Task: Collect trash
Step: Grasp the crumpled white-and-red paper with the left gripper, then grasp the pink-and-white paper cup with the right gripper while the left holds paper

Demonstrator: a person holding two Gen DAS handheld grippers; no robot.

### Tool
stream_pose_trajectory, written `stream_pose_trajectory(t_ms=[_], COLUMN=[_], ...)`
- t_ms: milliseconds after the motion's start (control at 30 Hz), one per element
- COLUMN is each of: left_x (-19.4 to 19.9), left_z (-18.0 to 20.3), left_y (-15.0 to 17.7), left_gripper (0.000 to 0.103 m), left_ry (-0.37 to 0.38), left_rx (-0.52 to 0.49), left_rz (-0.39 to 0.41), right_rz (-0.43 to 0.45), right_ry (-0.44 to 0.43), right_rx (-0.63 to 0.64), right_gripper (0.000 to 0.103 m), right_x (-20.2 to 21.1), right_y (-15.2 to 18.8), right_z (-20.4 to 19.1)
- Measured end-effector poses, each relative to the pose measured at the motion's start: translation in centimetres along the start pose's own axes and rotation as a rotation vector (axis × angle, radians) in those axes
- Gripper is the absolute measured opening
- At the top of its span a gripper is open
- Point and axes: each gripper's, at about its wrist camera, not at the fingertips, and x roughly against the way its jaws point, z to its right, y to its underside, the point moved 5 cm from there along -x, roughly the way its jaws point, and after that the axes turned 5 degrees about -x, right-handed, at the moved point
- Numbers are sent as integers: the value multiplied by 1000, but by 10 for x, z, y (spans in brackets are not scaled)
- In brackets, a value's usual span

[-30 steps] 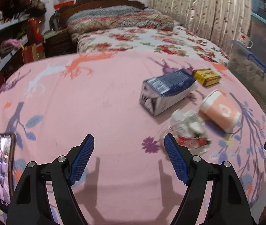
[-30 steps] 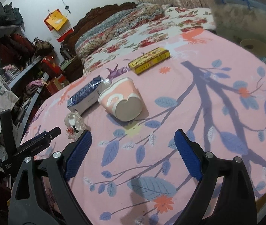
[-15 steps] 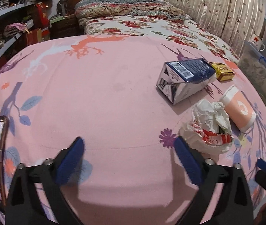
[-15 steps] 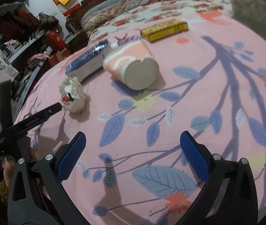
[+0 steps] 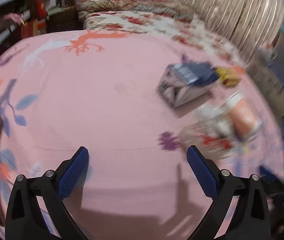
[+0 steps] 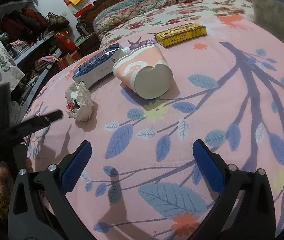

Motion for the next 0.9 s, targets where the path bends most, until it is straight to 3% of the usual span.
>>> stream_pose_trajectory(t_ms=[133, 333, 400, 467, 567, 733, 833, 900], left_x=[16, -17, -30, -27, -19, -12, -9, -6], left_z=[36, 83, 85, 82, 78, 74, 72, 73], left_y=[-10, -18, -16, -14, -12, -3, 1, 0], left_gripper=[94, 93, 65, 54, 47, 47, 47, 47], left_ry=[57, 55, 69, 87, 108, 118, 128, 144], left_rx=[-99, -198, -186, -169, -173, -171, -161, -153], left_rz=[70, 5, -49, -31, -16, -18, -24, -25], right_rz=[5, -2, 29, 84, 112, -32, -131, -155], right_ry=[-6, -37, -44, -36, -66, -186, -254, -291], right_rx=[5, -12, -52, -86, -113, -220, -263, -225], right_gripper=[100, 97, 94, 94, 95, 94, 91, 91], right_x=[-1, 1, 9, 20, 20, -36, -70, -81], right_y=[-1, -4, -13, -32, -70, -128, -139, -140], right_z=[0, 4, 13, 25, 40, 61, 61, 48])
